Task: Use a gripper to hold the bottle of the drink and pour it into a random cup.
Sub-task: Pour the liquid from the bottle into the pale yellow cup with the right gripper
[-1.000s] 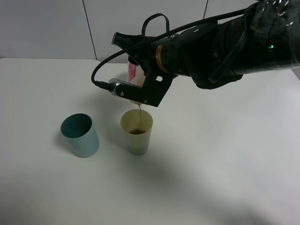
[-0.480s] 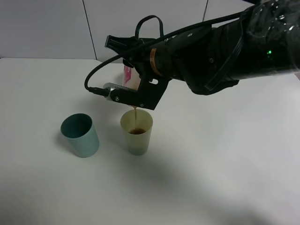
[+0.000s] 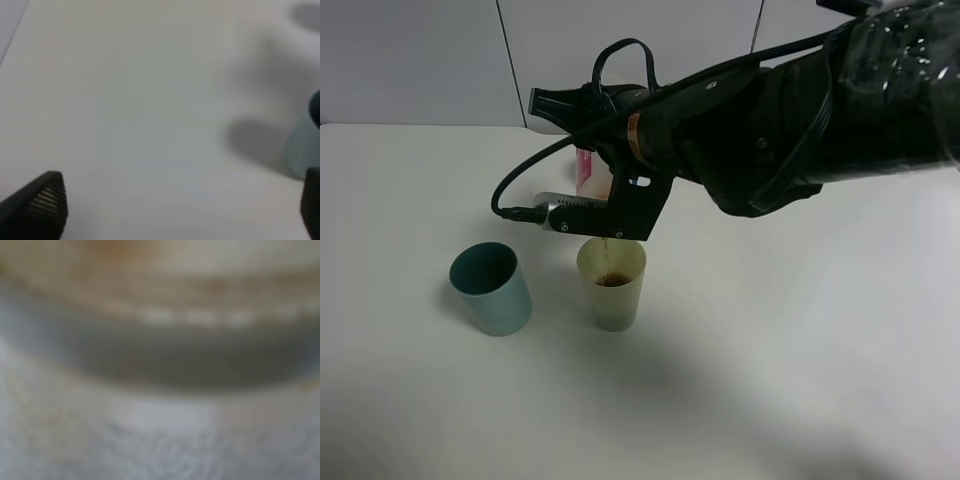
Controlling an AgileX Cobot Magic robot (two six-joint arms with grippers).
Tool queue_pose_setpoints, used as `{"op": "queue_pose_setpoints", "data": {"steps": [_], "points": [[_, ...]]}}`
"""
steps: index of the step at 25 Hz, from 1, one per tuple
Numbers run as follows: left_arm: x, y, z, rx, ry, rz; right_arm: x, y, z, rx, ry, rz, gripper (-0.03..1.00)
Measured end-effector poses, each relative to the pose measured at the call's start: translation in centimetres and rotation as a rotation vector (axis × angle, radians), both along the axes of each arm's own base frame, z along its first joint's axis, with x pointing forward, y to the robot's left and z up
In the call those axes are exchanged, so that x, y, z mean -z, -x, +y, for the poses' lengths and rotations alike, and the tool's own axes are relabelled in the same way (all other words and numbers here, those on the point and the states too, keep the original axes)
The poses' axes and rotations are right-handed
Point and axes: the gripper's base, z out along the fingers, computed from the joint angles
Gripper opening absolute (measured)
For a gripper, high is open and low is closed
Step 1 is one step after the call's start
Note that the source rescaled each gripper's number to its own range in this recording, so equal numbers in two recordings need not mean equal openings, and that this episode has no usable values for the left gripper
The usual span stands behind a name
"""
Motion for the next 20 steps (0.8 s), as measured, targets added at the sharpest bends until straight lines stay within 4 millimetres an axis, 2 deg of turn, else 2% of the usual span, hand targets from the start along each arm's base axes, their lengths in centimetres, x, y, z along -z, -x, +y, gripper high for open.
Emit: {"op": "queue_pose_setpoints", "data": {"steps": [20], "points": [[0.0, 0.0, 0.0, 0.0, 0.0, 0.0, -0.4, 0.07, -0.24, 0.044, 0.07, -0.085, 0.0]]}}
